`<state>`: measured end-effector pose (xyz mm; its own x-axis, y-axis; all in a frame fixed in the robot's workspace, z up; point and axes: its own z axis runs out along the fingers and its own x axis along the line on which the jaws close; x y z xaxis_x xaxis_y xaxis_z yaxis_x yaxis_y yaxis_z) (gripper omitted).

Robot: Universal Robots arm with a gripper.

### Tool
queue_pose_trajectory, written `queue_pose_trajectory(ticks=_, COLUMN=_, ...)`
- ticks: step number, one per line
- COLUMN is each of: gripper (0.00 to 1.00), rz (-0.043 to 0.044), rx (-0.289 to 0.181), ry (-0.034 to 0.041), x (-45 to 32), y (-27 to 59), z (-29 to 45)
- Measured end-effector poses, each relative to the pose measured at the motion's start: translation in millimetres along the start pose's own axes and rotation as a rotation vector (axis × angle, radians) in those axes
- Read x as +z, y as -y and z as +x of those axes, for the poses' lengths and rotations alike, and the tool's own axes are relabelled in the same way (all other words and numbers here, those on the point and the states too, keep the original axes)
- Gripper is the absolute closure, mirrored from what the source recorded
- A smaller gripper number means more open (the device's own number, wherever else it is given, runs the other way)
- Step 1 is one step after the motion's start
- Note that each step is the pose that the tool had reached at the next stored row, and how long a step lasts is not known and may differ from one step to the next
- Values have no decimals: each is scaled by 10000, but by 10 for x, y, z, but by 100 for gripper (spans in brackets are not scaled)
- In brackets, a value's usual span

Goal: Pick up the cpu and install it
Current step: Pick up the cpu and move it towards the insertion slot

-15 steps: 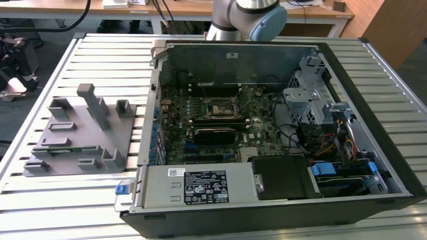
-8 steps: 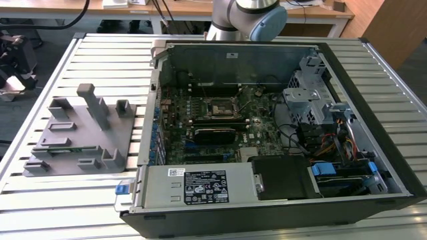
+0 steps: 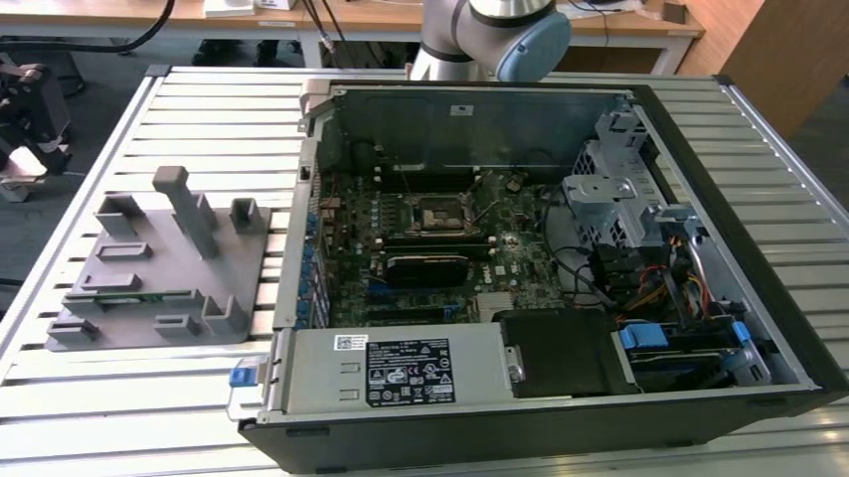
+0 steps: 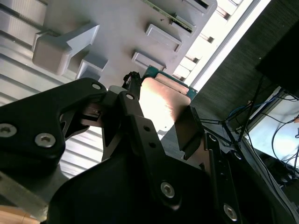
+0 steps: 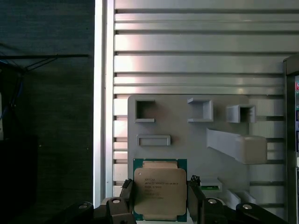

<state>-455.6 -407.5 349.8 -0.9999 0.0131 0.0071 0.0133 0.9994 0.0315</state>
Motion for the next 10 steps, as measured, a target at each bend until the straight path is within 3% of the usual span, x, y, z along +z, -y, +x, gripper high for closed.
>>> queue_pose_trajectory(ticks=10, gripper=46, rz=-4, rx=0, ry=2, x=-76, y=-2, z=0)
